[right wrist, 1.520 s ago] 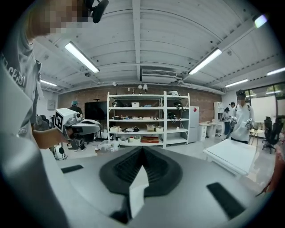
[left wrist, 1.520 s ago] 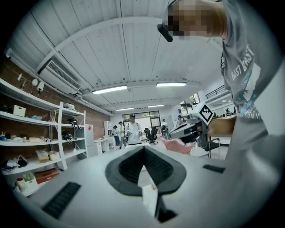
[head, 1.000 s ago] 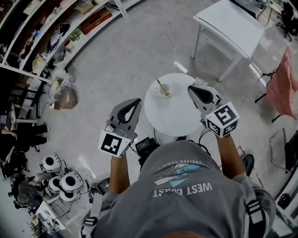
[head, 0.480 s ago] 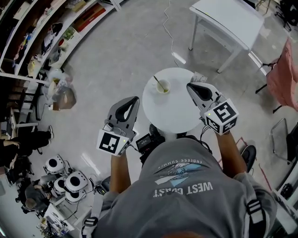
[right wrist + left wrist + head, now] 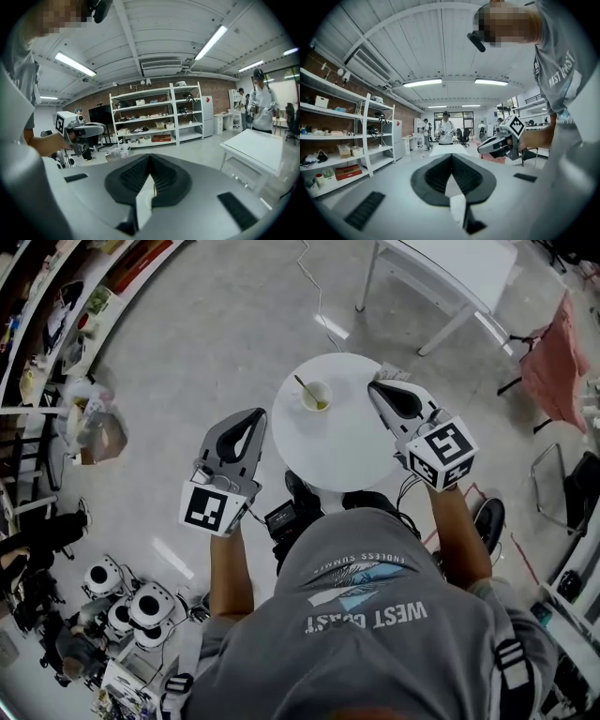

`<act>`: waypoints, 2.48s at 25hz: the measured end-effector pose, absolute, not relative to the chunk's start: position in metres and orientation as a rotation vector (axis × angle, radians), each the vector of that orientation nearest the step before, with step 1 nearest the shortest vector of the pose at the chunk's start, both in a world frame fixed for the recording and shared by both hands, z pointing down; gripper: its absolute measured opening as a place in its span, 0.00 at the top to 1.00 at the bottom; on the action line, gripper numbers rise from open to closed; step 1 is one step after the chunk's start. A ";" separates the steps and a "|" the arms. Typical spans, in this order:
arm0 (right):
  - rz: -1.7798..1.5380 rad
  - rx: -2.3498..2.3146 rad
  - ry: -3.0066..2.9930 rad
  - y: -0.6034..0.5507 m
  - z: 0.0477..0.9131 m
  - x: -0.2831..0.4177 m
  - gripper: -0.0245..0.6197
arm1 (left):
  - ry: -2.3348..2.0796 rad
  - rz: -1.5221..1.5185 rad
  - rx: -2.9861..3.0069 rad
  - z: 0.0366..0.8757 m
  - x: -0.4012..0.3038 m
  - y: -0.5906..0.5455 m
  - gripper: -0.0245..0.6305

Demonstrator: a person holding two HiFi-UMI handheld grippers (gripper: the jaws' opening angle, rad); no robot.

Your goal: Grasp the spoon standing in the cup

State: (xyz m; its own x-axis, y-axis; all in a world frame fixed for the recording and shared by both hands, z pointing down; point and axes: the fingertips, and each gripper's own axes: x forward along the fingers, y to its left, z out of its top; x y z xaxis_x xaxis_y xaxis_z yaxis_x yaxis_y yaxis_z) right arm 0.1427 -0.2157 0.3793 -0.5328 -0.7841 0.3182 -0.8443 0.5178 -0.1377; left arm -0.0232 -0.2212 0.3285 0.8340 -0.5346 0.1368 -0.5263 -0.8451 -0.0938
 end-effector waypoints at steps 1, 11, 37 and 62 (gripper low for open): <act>0.418 1.388 -2.535 -0.218 0.382 0.143 0.96 | 0.858 -0.250 -2.970 0.332 -0.024 -0.223 0.96; 0.498 1.376 -2.483 -0.256 0.427 0.142 0.96 | 0.876 -0.322 -3.008 0.364 -0.030 -0.246 0.96; 0.667 1.133 -2.373 -0.305 0.592 0.089 0.96 | 0.990 -0.451 -3.073 0.444 -0.059 -0.260 0.96; 0.762 0.979 -2.195 -0.340 0.713 0.053 0.90 | 1.071 -0.469 -3.151 0.501 -0.082 -0.272 0.96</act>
